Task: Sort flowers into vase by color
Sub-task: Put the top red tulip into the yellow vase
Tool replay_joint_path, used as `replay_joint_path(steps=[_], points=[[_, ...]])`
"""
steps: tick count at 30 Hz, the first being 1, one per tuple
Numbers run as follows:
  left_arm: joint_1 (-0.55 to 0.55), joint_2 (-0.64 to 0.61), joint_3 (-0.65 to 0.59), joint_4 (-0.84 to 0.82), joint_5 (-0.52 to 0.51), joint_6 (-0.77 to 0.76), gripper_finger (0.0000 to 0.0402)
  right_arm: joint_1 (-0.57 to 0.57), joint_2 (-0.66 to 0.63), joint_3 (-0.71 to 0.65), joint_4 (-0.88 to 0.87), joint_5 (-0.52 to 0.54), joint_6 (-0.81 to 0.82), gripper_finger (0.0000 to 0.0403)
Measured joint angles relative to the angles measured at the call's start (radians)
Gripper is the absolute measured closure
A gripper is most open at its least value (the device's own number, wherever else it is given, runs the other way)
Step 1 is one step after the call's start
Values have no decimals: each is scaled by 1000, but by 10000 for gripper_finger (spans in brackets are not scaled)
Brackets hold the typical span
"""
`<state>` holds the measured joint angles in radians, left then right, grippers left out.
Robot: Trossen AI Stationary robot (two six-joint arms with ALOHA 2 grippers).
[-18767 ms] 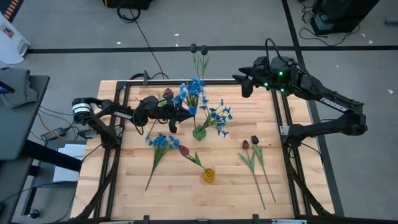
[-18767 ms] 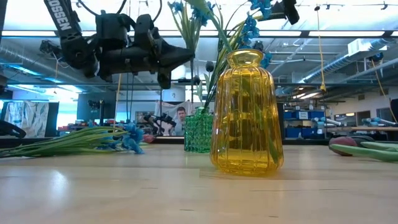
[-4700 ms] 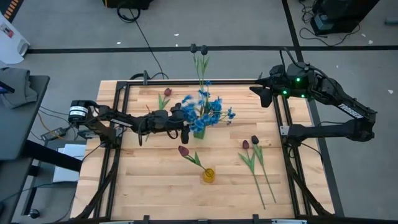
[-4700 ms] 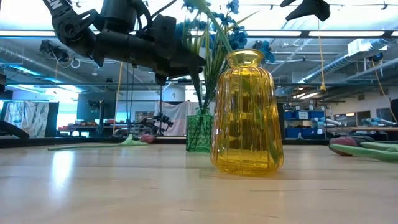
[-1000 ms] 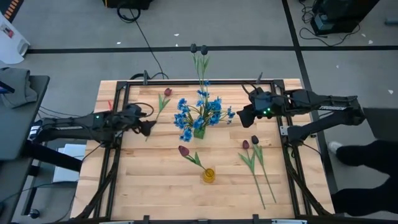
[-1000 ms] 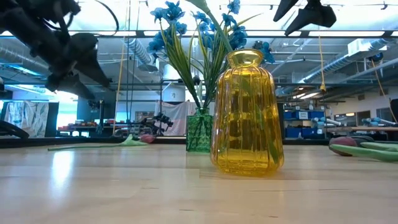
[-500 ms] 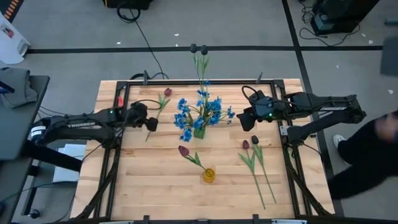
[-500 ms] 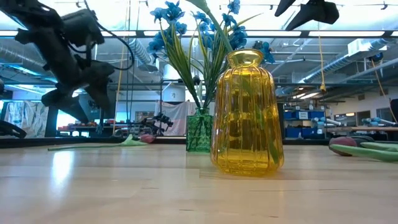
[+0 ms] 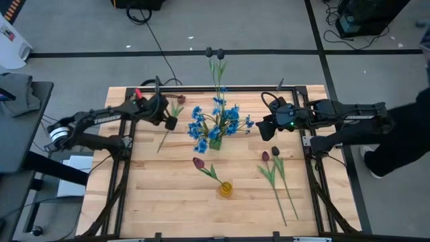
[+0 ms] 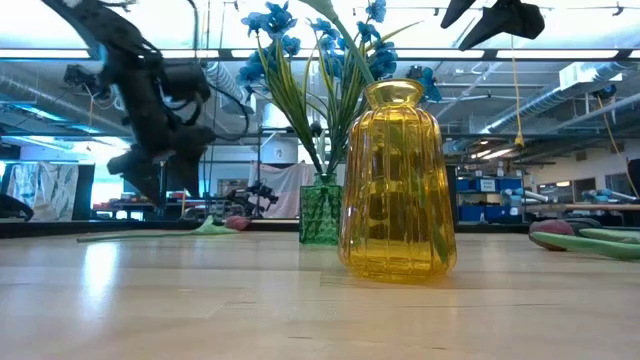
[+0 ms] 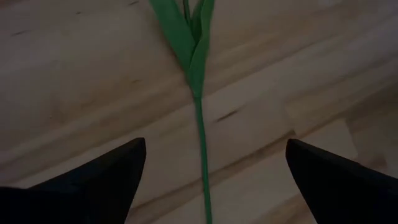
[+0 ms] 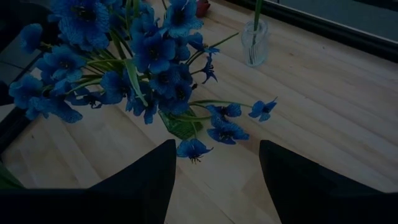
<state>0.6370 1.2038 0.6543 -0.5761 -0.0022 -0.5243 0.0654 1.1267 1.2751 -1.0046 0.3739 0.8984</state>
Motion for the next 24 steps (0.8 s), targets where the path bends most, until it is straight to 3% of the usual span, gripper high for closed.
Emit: replay_joint_path(steps=[15, 24], points=[[99, 339, 304, -240, 25, 165, 9, 0, 0, 0, 0, 30, -4, 163], [100, 437, 377, -314, 33, 226, 9, 0, 0, 0, 0, 30, -3, 163]])
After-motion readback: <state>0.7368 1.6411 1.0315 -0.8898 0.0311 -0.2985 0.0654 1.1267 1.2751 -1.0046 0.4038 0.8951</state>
